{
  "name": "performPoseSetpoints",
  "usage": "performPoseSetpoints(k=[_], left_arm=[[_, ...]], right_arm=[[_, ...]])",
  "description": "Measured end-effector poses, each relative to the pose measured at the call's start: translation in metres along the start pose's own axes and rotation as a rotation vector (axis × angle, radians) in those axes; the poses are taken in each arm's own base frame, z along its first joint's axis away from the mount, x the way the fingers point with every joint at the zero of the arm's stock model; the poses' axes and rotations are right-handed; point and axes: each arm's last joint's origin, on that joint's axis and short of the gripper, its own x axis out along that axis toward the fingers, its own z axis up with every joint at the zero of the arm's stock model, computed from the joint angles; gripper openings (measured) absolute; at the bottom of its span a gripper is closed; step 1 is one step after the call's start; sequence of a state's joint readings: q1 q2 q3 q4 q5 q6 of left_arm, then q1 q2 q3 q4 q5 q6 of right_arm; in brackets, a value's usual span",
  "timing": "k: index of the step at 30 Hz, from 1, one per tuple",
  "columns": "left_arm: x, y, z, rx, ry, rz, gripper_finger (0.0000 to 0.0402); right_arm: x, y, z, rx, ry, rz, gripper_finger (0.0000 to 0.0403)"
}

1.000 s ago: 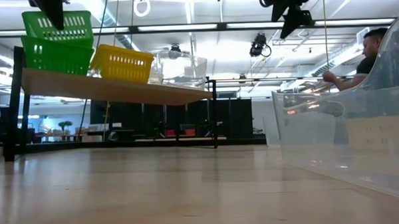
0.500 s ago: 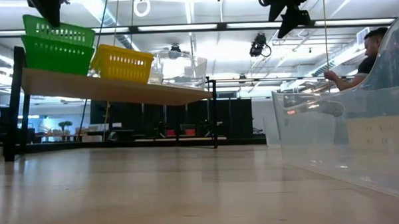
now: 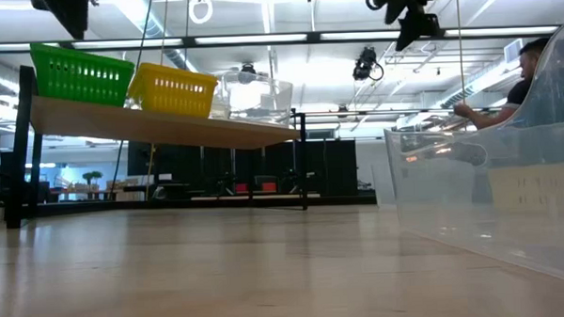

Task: Stack baskets on shelf by color
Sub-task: Stack the top transparent bin on top of the other transparent bin on the shelf

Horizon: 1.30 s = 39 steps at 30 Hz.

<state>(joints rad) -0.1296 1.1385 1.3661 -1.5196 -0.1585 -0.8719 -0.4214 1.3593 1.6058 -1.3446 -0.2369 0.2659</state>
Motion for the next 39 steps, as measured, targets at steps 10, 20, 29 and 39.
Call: performPoseSetpoints(k=[10, 20, 29, 39], left_arm=[[-0.032, -0.012, 0.015, -0.091, -0.265, -0.139, 0.0099], [-0.080, -0.017, 0.031, -0.021, -0.588, -0.252, 0.0082], [-0.096, -0.034, 0.050, 0.039, -0.812, -0.381, 0.0081], [-0.079, -0.058, 0.063, 0.061, -0.791, -0.375, 0.0082]], right_arm=[[0.013, -0.006, -0.031, 0.112, 0.267, -0.100, 0.0307], [0.061, -0.013, -0.087, 0.118, 0.505, -0.183, 0.0307], [0.103, -0.017, -0.134, 0.228, 0.568, -0.193, 0.0307], [0.122, 0.005, -0.155, 0.214, 0.467, -0.179, 0.0307]])
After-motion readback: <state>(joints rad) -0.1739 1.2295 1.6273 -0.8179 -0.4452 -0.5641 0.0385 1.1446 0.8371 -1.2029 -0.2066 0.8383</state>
